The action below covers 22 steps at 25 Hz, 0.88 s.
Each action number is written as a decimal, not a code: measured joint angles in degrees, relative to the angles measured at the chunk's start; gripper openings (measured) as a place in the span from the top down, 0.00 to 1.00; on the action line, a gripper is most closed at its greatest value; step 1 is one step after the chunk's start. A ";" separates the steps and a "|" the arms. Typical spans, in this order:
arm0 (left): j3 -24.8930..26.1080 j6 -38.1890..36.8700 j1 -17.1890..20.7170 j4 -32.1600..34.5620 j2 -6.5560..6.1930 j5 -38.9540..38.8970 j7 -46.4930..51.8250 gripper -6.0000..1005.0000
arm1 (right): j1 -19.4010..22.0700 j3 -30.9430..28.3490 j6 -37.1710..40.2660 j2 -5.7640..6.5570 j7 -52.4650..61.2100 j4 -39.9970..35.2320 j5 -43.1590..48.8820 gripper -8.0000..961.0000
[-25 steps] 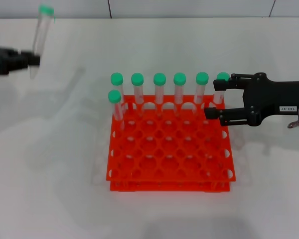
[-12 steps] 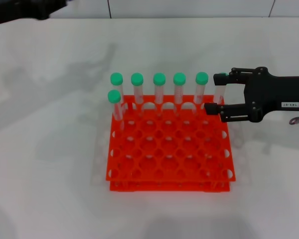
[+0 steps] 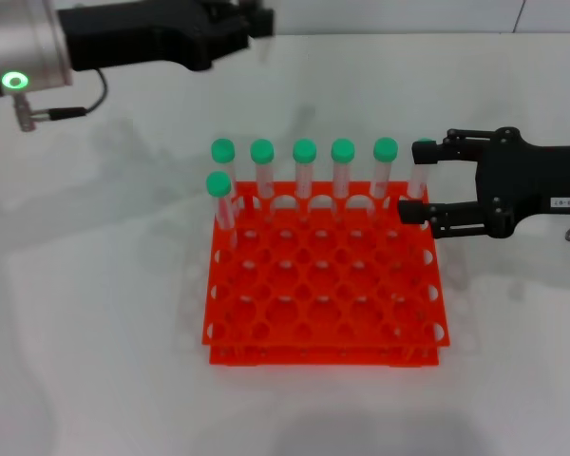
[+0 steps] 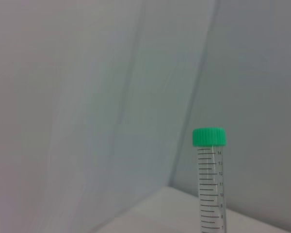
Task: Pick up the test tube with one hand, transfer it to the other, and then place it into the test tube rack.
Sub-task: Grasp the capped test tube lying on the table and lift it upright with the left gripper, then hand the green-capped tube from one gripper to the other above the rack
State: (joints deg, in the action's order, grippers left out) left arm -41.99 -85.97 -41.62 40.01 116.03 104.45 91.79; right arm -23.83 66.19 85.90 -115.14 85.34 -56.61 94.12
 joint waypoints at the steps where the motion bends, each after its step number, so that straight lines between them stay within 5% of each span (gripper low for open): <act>1: -1.35 0.01 -0.34 -0.04 0.03 -0.03 0.33 0.78 | 0.40 -0.01 0.09 -0.02 0.00 -0.52 0.00 0.21; 12: -10.82 -0.38 -1.94 -0.63 0.04 0.58 4.50 0.77 | 2.11 0.00 0.94 -0.17 0.12 -2.01 -1.34 0.21; 22: -12.77 -1.16 -0.68 -0.67 -0.31 1.35 6.01 0.77 | 2.13 0.00 0.96 -0.18 0.14 -2.06 -1.64 0.21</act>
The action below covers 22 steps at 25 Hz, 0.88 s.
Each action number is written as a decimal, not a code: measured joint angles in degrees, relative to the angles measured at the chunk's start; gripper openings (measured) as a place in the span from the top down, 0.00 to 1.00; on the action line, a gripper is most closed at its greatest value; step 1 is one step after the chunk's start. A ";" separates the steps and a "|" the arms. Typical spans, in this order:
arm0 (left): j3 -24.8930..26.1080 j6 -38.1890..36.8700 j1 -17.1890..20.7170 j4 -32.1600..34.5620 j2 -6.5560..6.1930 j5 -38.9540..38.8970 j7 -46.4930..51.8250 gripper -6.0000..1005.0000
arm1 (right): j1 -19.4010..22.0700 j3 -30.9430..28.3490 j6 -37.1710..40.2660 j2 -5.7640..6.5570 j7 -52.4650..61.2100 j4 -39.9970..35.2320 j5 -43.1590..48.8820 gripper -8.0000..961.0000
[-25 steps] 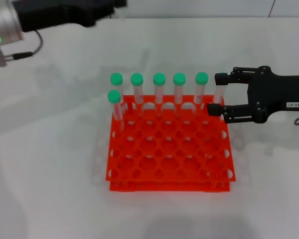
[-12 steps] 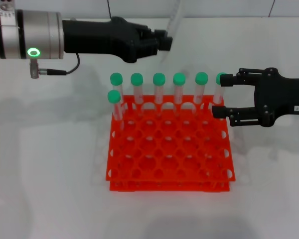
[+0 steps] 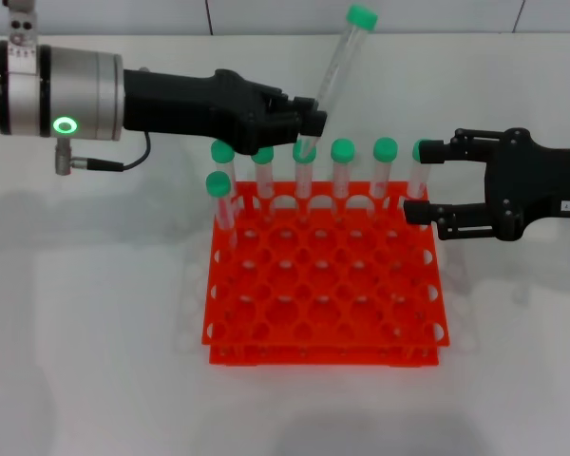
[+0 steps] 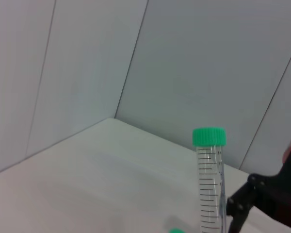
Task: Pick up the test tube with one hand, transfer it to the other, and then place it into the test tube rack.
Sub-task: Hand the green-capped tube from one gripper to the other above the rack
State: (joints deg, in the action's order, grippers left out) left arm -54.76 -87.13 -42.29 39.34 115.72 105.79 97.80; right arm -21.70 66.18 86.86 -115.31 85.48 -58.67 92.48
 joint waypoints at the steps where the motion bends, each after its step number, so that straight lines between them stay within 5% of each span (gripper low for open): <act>1: 0.00 -0.21 0.17 0.01 -0.15 0.08 0.02 0.77 | 0.00 0.00 -0.05 0.01 -0.01 -0.02 -0.20 0.21; 22: 0.03 -2.43 0.35 1.14 -1.29 3.84 -4.85 0.76 | -2.07 -1.23 -1.71 0.00 -0.19 -0.77 -4.15 0.22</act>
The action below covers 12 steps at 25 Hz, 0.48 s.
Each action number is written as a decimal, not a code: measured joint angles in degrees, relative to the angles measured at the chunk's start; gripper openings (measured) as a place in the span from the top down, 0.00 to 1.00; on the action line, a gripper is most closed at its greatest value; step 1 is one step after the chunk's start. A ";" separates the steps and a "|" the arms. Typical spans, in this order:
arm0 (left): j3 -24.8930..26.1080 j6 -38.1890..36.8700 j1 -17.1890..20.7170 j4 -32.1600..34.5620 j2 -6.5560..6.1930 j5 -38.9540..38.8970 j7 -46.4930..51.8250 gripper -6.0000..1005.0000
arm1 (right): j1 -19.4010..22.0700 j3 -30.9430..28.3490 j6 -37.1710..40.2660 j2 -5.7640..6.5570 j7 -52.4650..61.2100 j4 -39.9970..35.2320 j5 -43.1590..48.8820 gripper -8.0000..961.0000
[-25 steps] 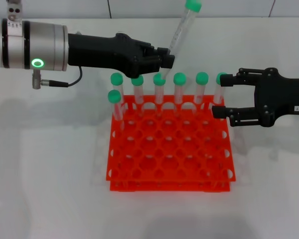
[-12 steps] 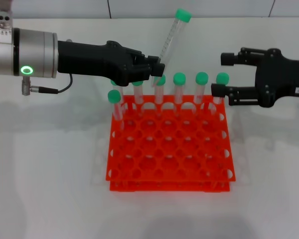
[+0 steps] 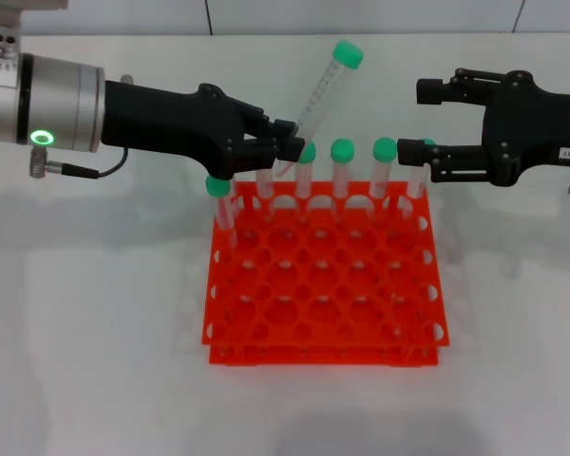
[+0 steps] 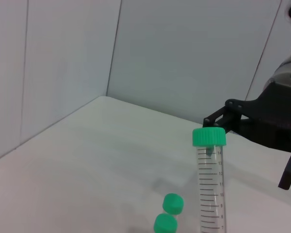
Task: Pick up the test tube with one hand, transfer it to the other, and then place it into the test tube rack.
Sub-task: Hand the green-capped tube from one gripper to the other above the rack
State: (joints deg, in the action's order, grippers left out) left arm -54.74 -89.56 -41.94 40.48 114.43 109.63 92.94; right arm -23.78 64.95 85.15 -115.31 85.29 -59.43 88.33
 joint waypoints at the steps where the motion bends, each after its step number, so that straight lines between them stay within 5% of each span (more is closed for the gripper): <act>1: 0.10 0.00 -0.04 0.01 -0.06 0.10 -0.12 0.76 | -0.01 0.00 0.00 0.00 -0.01 -0.04 -0.01 0.22; 12: 0.44 0.00 0.46 2.20 -0.04 -0.37 -1.21 0.75 | 0.15 0.00 -0.29 -0.01 -0.02 -0.48 -0.01 0.22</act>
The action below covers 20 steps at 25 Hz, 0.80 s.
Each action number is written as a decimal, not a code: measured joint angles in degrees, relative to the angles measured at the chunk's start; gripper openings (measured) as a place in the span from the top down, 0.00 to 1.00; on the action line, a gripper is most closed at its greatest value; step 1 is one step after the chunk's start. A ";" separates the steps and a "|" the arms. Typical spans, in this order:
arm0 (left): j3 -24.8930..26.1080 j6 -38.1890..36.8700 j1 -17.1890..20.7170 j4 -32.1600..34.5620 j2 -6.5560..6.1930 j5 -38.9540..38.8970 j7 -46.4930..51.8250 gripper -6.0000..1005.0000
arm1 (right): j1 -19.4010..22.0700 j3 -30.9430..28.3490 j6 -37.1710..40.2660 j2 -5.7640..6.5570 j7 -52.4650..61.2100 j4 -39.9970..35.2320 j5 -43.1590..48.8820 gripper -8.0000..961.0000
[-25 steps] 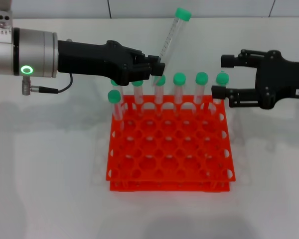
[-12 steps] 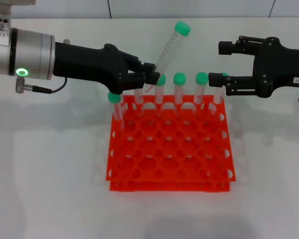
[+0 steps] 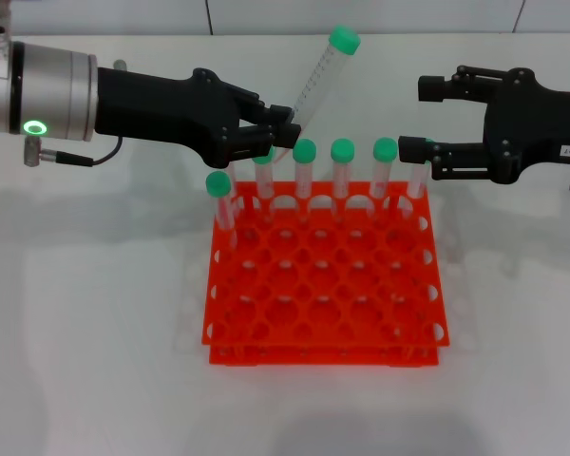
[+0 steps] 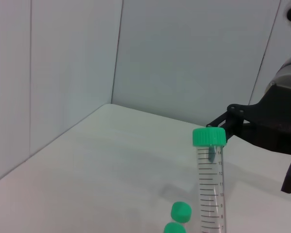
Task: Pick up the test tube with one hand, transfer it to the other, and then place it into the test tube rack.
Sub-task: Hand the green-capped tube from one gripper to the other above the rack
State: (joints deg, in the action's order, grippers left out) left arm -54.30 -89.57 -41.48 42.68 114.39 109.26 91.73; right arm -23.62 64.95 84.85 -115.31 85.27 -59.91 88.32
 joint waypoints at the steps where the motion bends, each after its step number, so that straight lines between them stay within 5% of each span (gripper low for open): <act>1: 0.00 0.01 0.04 0.08 0.06 0.00 -0.11 0.75 | 0.00 0.00 -0.14 0.00 -0.01 0.00 0.00 0.22; 20: -0.02 0.91 0.79 -0.25 0.82 -0.65 -4.40 0.75 | -0.20 -0.03 -1.09 0.06 -0.28 -0.03 0.21 0.22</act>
State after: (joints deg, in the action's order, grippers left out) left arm -54.32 -88.65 -40.69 42.43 115.21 108.61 87.34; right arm -23.82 64.91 83.77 -115.26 84.99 -59.94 88.53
